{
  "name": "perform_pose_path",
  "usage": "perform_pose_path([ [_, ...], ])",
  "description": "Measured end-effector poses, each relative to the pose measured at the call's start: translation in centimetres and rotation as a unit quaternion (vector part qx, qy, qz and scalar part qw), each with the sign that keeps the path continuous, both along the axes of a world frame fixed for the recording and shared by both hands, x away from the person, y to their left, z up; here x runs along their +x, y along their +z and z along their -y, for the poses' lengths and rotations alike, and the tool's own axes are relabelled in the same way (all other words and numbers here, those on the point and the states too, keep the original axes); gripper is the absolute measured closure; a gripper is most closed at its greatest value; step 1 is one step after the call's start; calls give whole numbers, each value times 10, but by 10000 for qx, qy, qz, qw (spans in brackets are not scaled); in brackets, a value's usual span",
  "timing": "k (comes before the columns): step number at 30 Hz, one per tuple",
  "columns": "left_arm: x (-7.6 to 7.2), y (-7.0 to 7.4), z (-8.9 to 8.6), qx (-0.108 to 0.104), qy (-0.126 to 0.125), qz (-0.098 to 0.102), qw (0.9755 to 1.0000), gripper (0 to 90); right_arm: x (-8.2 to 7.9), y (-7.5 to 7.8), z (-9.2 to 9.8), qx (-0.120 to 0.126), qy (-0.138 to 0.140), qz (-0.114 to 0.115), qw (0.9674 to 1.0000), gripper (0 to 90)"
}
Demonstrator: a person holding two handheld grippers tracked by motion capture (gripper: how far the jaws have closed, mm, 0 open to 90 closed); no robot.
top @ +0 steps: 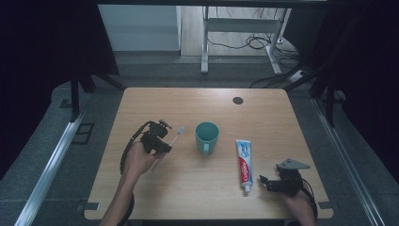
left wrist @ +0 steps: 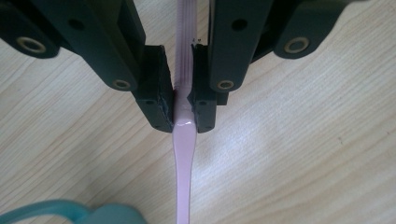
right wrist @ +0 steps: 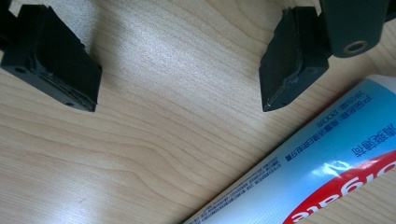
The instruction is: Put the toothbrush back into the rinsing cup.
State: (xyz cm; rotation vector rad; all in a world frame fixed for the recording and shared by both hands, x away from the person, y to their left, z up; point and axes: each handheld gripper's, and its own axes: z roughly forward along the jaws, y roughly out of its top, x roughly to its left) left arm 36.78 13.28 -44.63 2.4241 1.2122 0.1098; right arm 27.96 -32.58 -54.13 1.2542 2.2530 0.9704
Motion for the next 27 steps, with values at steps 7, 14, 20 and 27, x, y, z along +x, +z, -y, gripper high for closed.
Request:
perform_pose_path([
  [7, -3, 11, 2, -159, -130, 262, 9994, 791, 0, 0, 0, 2, -1, 2, 10000, 127],
  [14, -5, 24, 6, -335, -207, 537, 9978, 791, 0, 0, 0, 1, 1, 6, 10000, 127],
  [20, -5, 32, 9, -457, -296, 729, 9958, 791, 0, 0, 0, 1, 1, 6, 10000, 127],
  [27, -5, 38, 14, -601, -357, 916, 9933, 791, 0, 0, 0, 1, 1, 6, 10000, 127],
])
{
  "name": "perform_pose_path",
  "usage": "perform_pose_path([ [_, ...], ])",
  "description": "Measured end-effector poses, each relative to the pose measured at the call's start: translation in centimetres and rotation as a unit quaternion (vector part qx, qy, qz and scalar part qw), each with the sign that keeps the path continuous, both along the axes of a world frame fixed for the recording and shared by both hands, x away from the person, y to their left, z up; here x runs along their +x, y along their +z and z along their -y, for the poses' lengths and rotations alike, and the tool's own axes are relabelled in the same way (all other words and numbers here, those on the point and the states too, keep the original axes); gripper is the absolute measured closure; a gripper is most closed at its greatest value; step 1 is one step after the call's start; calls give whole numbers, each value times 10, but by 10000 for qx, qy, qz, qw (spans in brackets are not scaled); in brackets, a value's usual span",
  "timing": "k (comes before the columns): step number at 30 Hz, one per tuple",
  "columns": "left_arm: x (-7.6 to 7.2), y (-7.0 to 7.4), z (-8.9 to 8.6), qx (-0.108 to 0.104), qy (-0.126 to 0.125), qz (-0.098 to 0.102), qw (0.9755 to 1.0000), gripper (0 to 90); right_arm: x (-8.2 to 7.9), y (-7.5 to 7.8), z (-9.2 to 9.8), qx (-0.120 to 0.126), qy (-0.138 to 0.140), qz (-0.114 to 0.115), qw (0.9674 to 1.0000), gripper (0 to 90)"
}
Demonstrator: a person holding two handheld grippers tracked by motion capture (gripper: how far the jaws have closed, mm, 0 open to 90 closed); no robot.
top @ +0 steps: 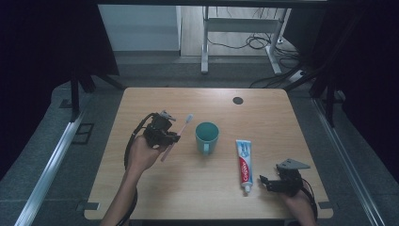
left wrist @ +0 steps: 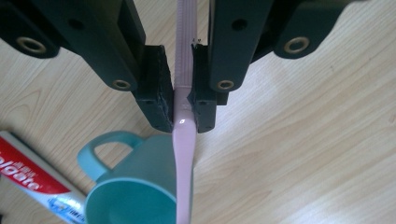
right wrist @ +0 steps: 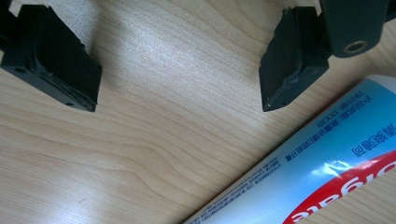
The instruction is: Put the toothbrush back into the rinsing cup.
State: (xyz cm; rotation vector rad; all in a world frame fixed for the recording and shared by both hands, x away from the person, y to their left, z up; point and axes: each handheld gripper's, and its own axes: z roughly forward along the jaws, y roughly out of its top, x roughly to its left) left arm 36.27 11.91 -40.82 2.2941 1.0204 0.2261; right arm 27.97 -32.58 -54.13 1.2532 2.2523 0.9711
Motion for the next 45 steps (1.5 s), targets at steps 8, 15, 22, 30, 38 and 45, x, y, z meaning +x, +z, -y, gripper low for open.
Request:
perform_pose_path([
  [8, 2, 8, 8, -200, -82, 194, 9996, 791, 0, 0, 0, 1, -1, 0, 10000, 127],
  [15, 4, 14, 17, -321, -176, 381, 9986, 791, 0, 0, 0, 1, 0, 0, 10000, 127],
  [22, 7, 18, 26, -500, -162, 474, 9975, 791, 0, 0, 0, -5, 4, 11, 10000, 127],
  [30, 13, 23, 36, -686, -155, 616, 9956, 791, 0, 0, 0, -2, 1, 3, 10000, 127],
  [38, 19, 30, 51, -790, -168, 800, 9935, 791, 0, 0, 0, -6, 3, 8, 10000, 127],
  [45, 25, 35, 65, -837, -163, 917, 9921, 792, 0, 0, 0, -1, 1, 1, 10000, 127],
])
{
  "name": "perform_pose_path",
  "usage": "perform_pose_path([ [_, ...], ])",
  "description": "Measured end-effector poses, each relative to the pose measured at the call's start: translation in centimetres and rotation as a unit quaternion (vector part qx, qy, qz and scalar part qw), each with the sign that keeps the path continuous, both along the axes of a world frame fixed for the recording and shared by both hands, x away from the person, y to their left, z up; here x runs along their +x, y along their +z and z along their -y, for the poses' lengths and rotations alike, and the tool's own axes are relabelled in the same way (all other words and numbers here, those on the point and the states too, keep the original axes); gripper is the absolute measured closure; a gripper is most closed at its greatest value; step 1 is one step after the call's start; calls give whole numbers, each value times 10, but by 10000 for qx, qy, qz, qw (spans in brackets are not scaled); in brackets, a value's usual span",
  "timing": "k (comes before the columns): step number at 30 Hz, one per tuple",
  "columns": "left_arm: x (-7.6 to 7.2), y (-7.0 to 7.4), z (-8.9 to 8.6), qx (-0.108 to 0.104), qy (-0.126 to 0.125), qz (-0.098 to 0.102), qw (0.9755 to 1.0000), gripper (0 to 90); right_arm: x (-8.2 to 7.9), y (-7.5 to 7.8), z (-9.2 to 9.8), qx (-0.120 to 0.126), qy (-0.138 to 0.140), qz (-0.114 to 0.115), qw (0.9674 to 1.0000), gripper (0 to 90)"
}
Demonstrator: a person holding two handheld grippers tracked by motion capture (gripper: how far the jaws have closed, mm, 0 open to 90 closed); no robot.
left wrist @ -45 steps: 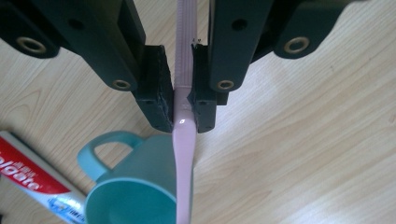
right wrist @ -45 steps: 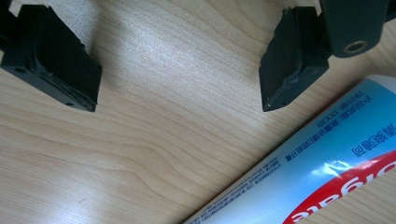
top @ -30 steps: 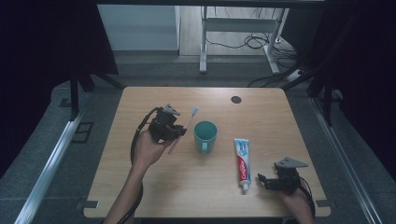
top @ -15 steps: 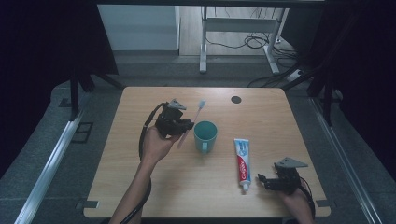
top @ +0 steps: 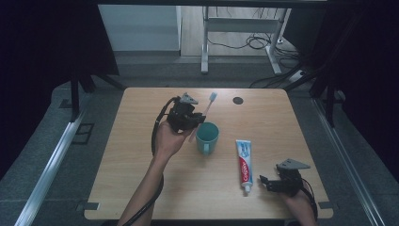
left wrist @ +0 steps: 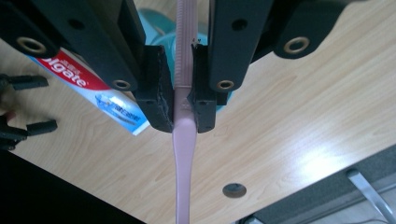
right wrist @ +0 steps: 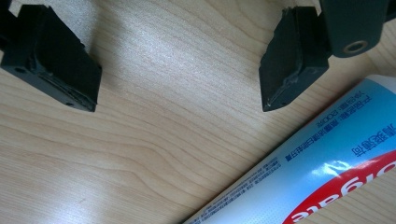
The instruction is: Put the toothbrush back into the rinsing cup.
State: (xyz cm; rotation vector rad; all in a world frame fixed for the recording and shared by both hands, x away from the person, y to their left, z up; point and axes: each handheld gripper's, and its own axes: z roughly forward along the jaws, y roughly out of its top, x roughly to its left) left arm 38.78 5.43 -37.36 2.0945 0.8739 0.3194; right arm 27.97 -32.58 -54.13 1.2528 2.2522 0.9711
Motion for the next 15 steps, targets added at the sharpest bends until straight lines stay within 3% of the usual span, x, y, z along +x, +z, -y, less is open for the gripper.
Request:
perform_pose_path([
  [15, 15, -5, 12, -127, 161, 138, 9997, 792, 0, 0, 0, 9, -3, -10, 10000, 126],
])
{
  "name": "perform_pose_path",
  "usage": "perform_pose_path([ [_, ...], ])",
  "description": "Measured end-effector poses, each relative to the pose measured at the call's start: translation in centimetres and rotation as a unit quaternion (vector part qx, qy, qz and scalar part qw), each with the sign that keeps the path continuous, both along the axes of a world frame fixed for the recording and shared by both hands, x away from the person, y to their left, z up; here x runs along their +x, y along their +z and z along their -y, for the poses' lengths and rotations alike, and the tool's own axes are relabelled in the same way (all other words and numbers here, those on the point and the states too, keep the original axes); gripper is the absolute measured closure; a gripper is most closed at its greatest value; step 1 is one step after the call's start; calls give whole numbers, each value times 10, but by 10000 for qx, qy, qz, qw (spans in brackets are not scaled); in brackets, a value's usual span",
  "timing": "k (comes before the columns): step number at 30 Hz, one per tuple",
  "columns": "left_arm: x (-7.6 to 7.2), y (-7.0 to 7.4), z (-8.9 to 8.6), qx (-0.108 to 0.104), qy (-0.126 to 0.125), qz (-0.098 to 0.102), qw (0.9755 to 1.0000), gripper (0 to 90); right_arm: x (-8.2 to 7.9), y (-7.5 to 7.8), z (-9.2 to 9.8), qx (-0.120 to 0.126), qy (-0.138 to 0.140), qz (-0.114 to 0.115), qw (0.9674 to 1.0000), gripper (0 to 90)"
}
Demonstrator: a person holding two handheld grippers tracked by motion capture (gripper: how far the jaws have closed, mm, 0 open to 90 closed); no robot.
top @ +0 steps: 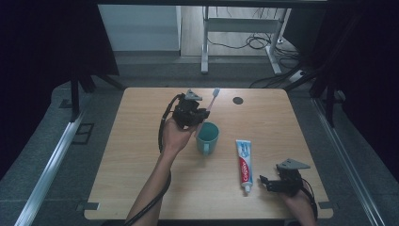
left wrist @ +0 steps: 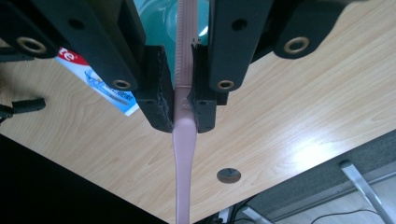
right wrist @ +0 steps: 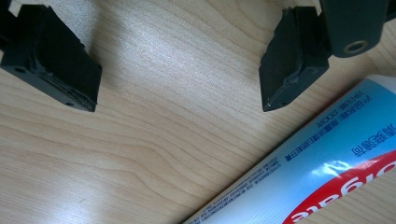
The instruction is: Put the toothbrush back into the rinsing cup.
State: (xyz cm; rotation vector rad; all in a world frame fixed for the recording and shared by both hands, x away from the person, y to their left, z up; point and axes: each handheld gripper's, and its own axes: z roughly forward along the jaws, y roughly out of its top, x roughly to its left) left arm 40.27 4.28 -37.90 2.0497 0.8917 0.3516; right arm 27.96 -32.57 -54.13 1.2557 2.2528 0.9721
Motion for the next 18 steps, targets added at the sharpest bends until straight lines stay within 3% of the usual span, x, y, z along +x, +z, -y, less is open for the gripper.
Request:
perform_pose_path([
  [9, 6, -1, 11, 3, 16, 86, 10000, 792, 0, 0, 0, -3, 6, 4, 10000, 125],
  [18, 10, -12, 21, -28, 10, 118, 9999, 792, 0, 0, 0, 1, 10, 6, 10000, 125],
])
